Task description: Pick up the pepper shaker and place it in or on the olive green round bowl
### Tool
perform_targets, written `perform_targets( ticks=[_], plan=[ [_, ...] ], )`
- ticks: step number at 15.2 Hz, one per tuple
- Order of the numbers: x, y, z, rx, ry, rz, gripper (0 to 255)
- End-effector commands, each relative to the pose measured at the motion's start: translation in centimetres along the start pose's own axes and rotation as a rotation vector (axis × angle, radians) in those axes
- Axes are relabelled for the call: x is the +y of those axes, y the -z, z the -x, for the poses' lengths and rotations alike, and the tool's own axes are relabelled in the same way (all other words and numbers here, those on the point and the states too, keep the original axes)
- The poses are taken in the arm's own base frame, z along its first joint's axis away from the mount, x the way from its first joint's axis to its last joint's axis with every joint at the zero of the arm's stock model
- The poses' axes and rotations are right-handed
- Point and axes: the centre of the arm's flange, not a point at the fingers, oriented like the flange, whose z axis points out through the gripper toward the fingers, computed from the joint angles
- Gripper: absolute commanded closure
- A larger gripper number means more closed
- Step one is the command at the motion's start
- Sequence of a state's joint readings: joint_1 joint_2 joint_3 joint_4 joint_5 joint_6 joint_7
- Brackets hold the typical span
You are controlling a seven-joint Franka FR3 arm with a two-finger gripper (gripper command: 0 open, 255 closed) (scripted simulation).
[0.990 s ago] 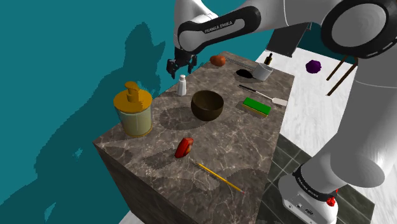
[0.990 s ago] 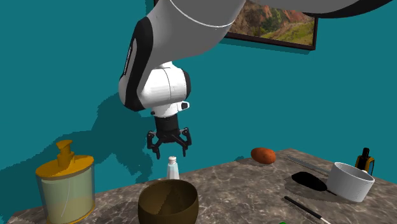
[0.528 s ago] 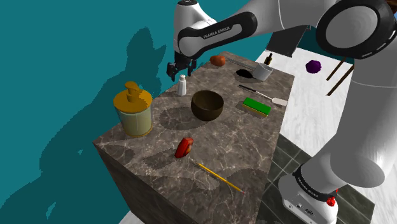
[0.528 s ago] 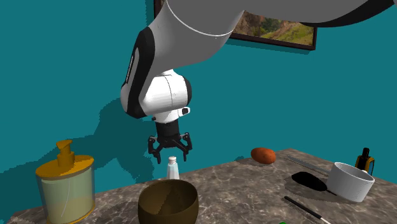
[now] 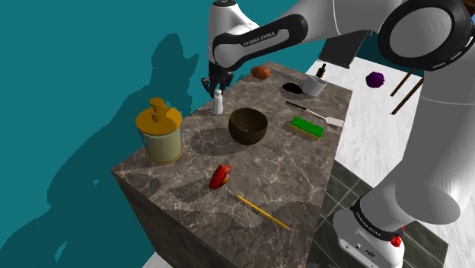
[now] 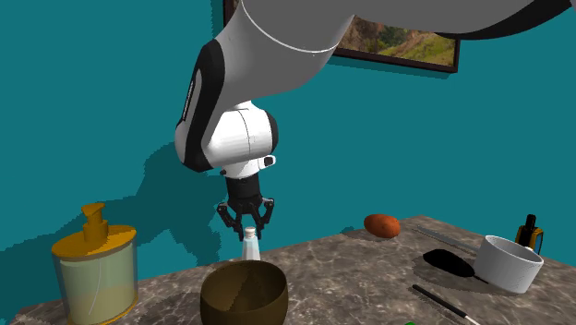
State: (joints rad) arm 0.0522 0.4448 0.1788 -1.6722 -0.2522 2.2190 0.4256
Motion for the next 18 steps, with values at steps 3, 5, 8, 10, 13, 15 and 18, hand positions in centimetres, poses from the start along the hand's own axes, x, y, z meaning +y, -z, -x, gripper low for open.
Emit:
perform_targets(
  ticks=[3, 5, 8, 10, 13, 15, 18],
  plan=[
    [0.0, 0.0, 0.0, 0.000, 0.000, 0.000, 255],
    [0.0, 0.0, 0.0, 0.000, 0.000, 0.000, 255],
    [0.1, 1.5, -0.2, 0.000, 0.000, 0.000, 255],
    [0.2, 2.6, -0.4, 0.000, 0.000, 0.000, 255],
    [0.4, 4.1, -0.6, 0.000, 0.000, 0.000, 255],
    [0.4, 5.2, -0.8, 0.000, 0.000, 0.000, 255],
    [0.6, 6.7, -1.0, 0.000, 0.000, 0.000, 255]
  ],
)
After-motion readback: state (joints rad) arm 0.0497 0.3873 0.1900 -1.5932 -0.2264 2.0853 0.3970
